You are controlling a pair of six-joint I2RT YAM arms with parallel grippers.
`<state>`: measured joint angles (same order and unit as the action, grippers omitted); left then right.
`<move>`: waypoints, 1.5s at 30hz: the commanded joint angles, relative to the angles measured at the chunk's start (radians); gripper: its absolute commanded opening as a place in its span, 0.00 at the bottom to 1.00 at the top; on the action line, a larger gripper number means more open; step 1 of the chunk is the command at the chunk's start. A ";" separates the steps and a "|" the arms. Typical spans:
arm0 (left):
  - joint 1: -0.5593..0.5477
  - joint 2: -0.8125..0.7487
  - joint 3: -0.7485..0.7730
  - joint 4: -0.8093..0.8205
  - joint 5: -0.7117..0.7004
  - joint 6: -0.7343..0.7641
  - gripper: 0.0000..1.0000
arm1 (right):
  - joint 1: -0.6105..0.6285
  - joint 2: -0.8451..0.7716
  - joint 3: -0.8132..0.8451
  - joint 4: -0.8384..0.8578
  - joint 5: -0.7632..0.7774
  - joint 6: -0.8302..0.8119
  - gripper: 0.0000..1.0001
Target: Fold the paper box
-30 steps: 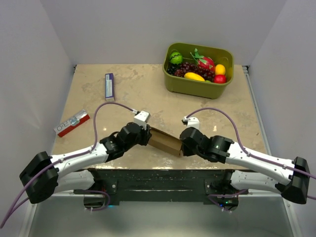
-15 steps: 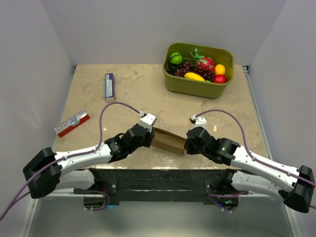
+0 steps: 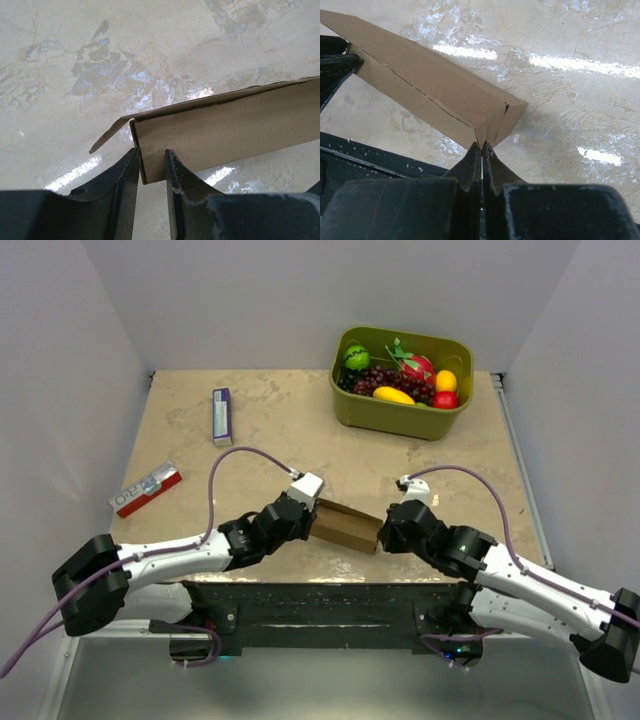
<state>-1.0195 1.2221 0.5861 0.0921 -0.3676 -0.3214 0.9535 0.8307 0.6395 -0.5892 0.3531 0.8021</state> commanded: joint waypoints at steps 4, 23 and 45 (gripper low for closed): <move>-0.022 0.046 -0.002 -0.091 0.009 0.027 0.31 | -0.016 -0.065 -0.001 0.088 0.073 0.043 0.00; -0.034 0.059 0.021 -0.132 -0.007 0.012 0.31 | -0.030 -0.064 -0.032 0.022 0.061 0.040 0.00; -0.034 0.060 0.040 -0.144 -0.008 0.005 0.31 | -0.030 -0.002 -0.089 0.071 0.029 0.049 0.00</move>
<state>-1.0489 1.2625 0.6308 0.0628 -0.3893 -0.3126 0.9272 0.8043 0.5934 -0.5549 0.3813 0.8299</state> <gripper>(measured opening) 0.311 0.007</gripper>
